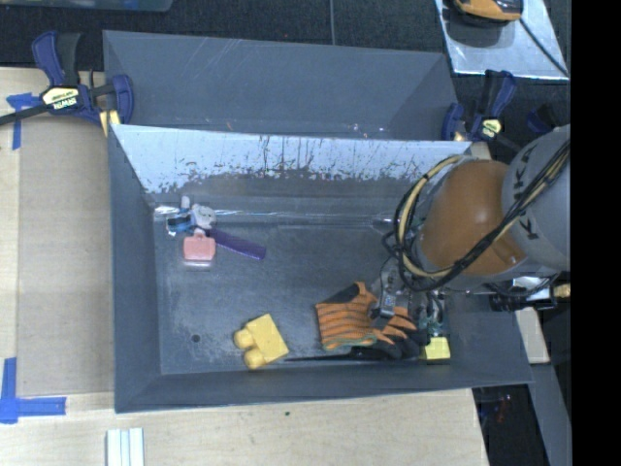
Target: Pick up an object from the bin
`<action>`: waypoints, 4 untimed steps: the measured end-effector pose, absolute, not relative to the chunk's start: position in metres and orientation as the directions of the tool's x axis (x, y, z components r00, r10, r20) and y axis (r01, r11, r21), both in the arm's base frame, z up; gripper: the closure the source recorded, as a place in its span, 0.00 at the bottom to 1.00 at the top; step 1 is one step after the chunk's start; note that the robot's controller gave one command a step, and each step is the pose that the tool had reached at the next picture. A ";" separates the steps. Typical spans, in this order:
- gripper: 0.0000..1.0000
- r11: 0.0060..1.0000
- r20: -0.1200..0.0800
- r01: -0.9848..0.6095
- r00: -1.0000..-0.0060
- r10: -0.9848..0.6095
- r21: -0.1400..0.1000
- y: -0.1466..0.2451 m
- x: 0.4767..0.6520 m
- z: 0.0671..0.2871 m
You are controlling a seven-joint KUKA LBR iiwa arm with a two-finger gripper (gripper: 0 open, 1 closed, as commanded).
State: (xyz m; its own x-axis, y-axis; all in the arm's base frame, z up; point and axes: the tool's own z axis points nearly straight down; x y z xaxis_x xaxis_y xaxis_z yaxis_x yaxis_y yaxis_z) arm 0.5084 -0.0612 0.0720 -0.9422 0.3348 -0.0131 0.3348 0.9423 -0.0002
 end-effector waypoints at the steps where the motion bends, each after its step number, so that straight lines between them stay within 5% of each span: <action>1: 1.00 0.943 -0.013 0.334 -0.943 0.334 0.000 -0.061 0.508 0.072; 4: 1.00 0.944 -0.012 0.331 -0.943 0.331 0.000 -0.062 0.507 0.146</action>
Offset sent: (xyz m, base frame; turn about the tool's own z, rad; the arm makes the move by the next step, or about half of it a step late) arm 0.0001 -0.0002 0.0694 -0.0010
